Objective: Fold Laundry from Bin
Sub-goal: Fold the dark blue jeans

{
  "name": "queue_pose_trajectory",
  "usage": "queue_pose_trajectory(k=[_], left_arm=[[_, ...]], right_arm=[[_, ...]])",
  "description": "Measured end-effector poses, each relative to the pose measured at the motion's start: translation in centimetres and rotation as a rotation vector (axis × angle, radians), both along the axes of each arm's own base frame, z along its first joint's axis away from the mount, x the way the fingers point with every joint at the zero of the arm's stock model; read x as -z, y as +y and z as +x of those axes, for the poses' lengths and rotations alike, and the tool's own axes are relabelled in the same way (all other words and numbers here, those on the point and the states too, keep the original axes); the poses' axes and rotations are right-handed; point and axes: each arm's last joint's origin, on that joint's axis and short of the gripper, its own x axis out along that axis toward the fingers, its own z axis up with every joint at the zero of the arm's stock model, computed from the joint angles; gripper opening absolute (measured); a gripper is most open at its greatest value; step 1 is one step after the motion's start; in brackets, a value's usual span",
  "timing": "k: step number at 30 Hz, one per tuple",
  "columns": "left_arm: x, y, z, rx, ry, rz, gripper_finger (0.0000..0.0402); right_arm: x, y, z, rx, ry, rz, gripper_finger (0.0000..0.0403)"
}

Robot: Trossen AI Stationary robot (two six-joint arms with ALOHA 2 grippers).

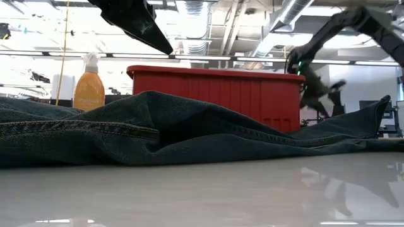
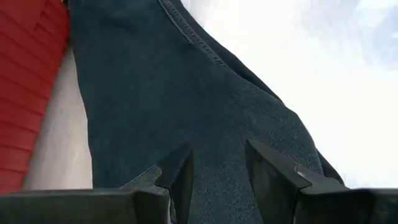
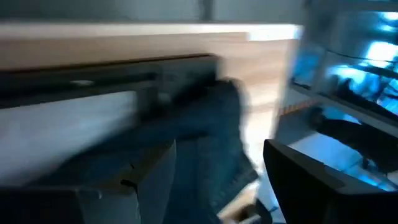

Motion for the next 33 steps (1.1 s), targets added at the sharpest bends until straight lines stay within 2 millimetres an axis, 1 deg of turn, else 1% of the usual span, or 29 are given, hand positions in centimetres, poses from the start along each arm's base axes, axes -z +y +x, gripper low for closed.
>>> queue_pose_trajectory(k=[2, 4, 5, 8, 11, 13, 15, 16, 18, 20, 22, 24, 26, 28, 29, 31, 33], left_arm=[[0.0, 0.1, 0.0, 0.004, 0.004, 0.006, 0.0135], [0.0, 0.2, 0.1, -0.002, 0.003, 0.005, 0.0135], [0.0, 0.3, 0.1, -0.005, 0.003, 0.005, 0.0135], [0.0, 0.5, 0.2, -0.014, 0.002, 0.003, 0.0135], [0.0, 0.8, 0.3, -0.022, 0.002, 0.005, 0.0135], [0.0, 1.1, 0.4, -0.03, 0.002, 0.005, 0.0135], [0.0, 1.2, 0.4, -0.035, 0.003, 0.003, 0.0135], [0.0, 1.2, 0.4, -0.034, 0.003, -0.005, 0.0135], [0.0, 1.0, 0.4, -0.024, 0.007, -0.036, 0.0135], [0.1, 0.9, 0.3, -0.024, 0.019, -0.062, 0.0135], [0.3, 0.7, 0.0, -0.039, 0.037, -0.081, 0.0135], [0.6, 0.4, -0.4, -0.051, 0.064, -0.097, 0.0135], [0.8, -0.1, -0.8, -0.039, 0.106, -0.119, 0.0135], [1.1, -0.7, -1.3, -0.003, 0.153, -0.158, 0.0135], [1.1, -1.1, -1.5, 0.026, 0.171, -0.183, 0.0135], [1.1, -2.1, -1.8, 0.088, 0.19, -0.23, 0.0135], [1.2, -3.3, -2.3, 0.139, 0.198, -0.257, 0.0135]], right_arm=[[0.8, -0.1, 0.5, -0.048, 0.007, 0.034, 0.0269], [0.9, 0.0, 0.7, -0.093, 0.033, 0.058, 0.027], [1.0, 0.0, 0.7, -0.11, 0.021, 0.072, 0.027], [1.0, 0.1, 0.6, -0.17, -0.092, 0.143, 0.027], [0.1, 0.4, 0.7, -0.176, -0.113, 0.111, 0.027], [-0.8, 0.3, 0.7, -0.166, -0.047, 0.014, 0.027], [-2.5, 0.5, 0.9, -0.149, 0.048, -0.126, 0.027], [-3.7, 0.6, 0.8, -0.139, 0.054, -0.196, 0.027], [-6.9, 1.0, 0.5, -0.127, 0.018, -0.353, 0.027], [-10.4, 2.0, 0.1, -0.101, -0.025, -0.516, 0.0269], [-13.9, 3.5, -0.4, -0.077, -0.127, -0.684, 0.0269], [-17.4, 5.7, -0.8, -0.094, -0.293, -0.836, 0.0269], [-20.5, 8.2, -0.8, -0.154, -0.481, -0.952, 0.0269], [-23.0, 11.0, -0.4, -0.265, -0.66, -1.034, 0.0269], [-24.2, 12.8, -0.1, -0.34, -0.756, -1.054, 0.0269], [-25.9, 16.3, 0.7, -0.534, -0.931, -1.048, 0.0269], [-26.9, 20.1, 1.5, -0.717, -1.076, -1.004, 0.0269]])
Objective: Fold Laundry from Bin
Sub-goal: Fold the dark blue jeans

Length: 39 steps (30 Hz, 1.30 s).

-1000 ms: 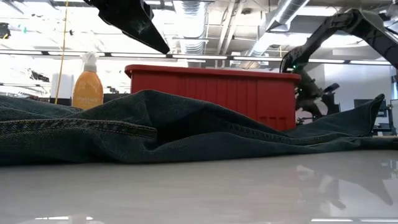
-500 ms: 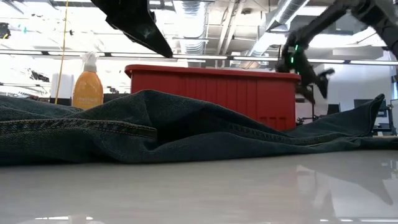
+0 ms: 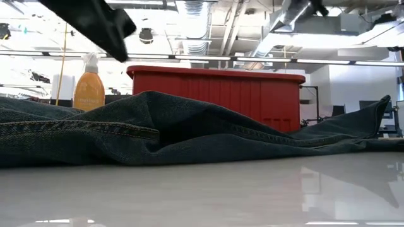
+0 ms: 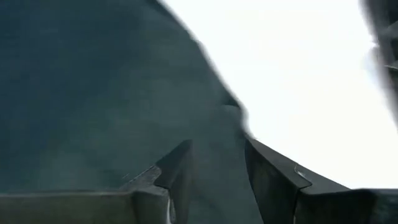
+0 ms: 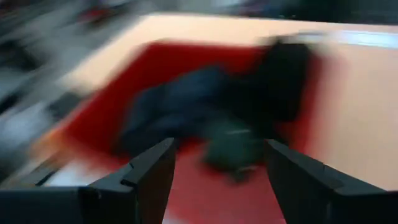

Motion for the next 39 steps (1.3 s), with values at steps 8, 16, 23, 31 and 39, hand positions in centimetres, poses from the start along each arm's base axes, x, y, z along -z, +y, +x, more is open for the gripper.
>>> queue_pose_trajectory(k=[8, 16, 23, 31, 39], left_arm=[[5.6, -5.3, 0.4, 0.09, 0.112, -0.037, 0.0135], [9.5, -7.4, -0.1, -0.004, 0.345, -0.227, 0.0135], [7.7, -8.6, -1.7, 0.093, 0.46, -0.385, 0.0135], [2.5, -7.7, -2.6, -0.026, 0.016, -0.136, 0.0135], [8.2, -6.2, -0.4, -0.115, 0.197, -0.096, 0.0135]], right_arm=[[1.7, 12.9, 2.6, -0.611, 0.015, 0.032, 0.0269], [14.2, 21.2, 7.5, -0.677, 0.24, 0.057, 0.0269], [24.3, 24.9, 12.5, -0.641, 0.406, 0.077, 0.0269], [32.7, 25.2, 16.5, -0.415, 0.539, 0.044, 0.0269], [38.2, 26.2, 19.8, -0.461, 0.512, 0.123, 0.0269]])
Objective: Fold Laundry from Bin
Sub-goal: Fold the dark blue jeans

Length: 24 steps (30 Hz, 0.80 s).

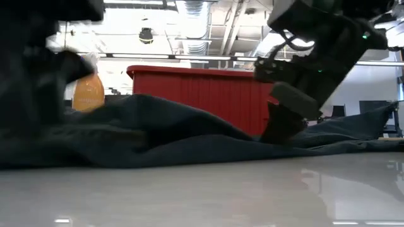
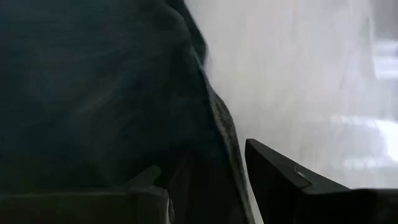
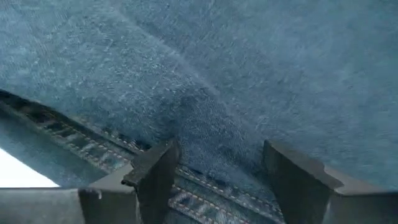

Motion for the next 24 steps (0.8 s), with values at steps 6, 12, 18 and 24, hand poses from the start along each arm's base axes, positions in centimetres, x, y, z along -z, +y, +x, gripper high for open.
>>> queue_pose_trajectory(k=[6, 12, 18, 24], left_arm=[[1.8, -0.3, -0.4, 0.016, 0.259, -0.197, 0.0135], [0.5, -0.2, -1.7, 0.045, 0.434, -0.357, 0.0135], [-1.4, 0.6, -3.4, -0.032, 0.547, -0.377, 0.0135], [-3.1, 0.8, -4.1, 0.02, 0.507, -0.372, 0.0135]], right_arm=[[0.0, 2.7, 1.7, -0.138, -0.004, 0.133, 0.0269], [-4.7, 3.5, 1.2, -0.272, 0.137, 0.091, 0.0269], [-12.1, -1.3, -2.9, 0.054, 0.101, -0.047, 0.0269], [-12.8, -5.9, -6.8, 0.257, 0.091, -0.043, 0.0269]])
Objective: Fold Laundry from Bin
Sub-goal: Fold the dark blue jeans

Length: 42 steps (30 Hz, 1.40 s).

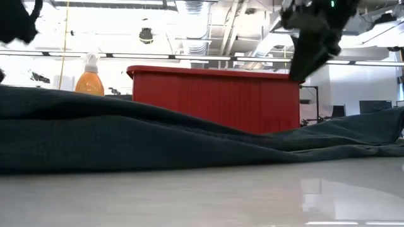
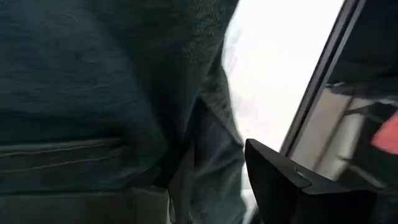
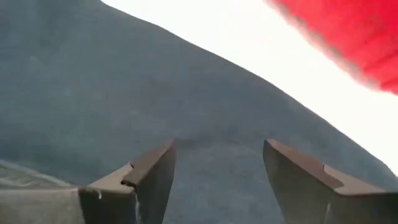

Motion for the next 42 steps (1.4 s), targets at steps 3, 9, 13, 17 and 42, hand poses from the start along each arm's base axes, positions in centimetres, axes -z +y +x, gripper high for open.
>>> queue_pose_trajectory(k=[3, 9, 13, 17, 42], left_arm=[[-2.7, 0.3, 0.3, 0.002, -0.177, 0.007, 0.0135], [-7.0, 2.3, 0.5, -0.047, -0.544, 0.217, 0.0135], [-4.7, 4.7, 3.7, -0.072, -0.642, 0.37, 0.0135], [-0.4, 6.5, 8.4, -0.036, -0.688, 0.391, 0.0135], [5.4, 5.0, 4.7, 0.098, 0.11, 0.146, 0.0135]], right_arm=[[1.2, -1.4, -1.1, 0.048, 0.056, -0.005, 0.0269], [0.7, -2.9, -3.6, 0.185, 0.129, -0.024, 0.0269], [0.3, -4.2, -4.3, 0.266, 0.141, -0.058, 0.0269], [0.7, -5.2, -4.1, 0.271, 0.193, -0.041, 0.0269], [5.1, -8.2, -5.7, 0.525, 0.239, 0.106, 0.0269]])
